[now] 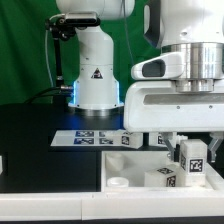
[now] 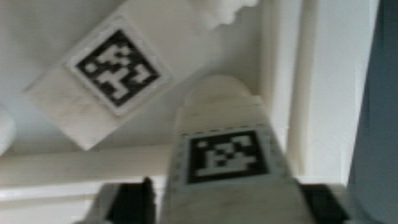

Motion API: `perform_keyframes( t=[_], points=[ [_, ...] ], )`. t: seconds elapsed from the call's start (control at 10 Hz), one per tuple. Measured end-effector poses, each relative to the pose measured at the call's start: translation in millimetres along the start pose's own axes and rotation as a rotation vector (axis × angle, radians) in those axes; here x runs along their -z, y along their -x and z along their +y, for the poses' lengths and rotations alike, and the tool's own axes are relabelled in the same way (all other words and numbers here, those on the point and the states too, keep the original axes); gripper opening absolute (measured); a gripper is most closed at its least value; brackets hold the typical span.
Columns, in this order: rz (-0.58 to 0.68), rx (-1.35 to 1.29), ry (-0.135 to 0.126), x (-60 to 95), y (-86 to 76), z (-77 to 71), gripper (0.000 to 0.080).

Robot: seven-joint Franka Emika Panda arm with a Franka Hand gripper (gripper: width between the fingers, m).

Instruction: Assemble one leg

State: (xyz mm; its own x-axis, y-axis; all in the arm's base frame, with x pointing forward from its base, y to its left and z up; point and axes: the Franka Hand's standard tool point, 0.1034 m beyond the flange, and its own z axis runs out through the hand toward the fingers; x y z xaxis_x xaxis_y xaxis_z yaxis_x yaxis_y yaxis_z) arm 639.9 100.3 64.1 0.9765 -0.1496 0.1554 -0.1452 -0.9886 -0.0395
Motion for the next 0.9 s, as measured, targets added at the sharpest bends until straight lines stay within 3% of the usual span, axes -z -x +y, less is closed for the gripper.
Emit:
perform_keyframes(
  t=[0.1, 0.5, 0.9],
  points=[
    [0.000, -0.084, 0.000, 0.0, 0.0, 0.1, 0.0284],
    [-0.006, -0.379, 0.004, 0.0, 1.4, -0.4, 0.0284],
    [-0.021, -0.568, 0.034, 0.3, 1.7, 15.1, 0.0287]
  ],
)
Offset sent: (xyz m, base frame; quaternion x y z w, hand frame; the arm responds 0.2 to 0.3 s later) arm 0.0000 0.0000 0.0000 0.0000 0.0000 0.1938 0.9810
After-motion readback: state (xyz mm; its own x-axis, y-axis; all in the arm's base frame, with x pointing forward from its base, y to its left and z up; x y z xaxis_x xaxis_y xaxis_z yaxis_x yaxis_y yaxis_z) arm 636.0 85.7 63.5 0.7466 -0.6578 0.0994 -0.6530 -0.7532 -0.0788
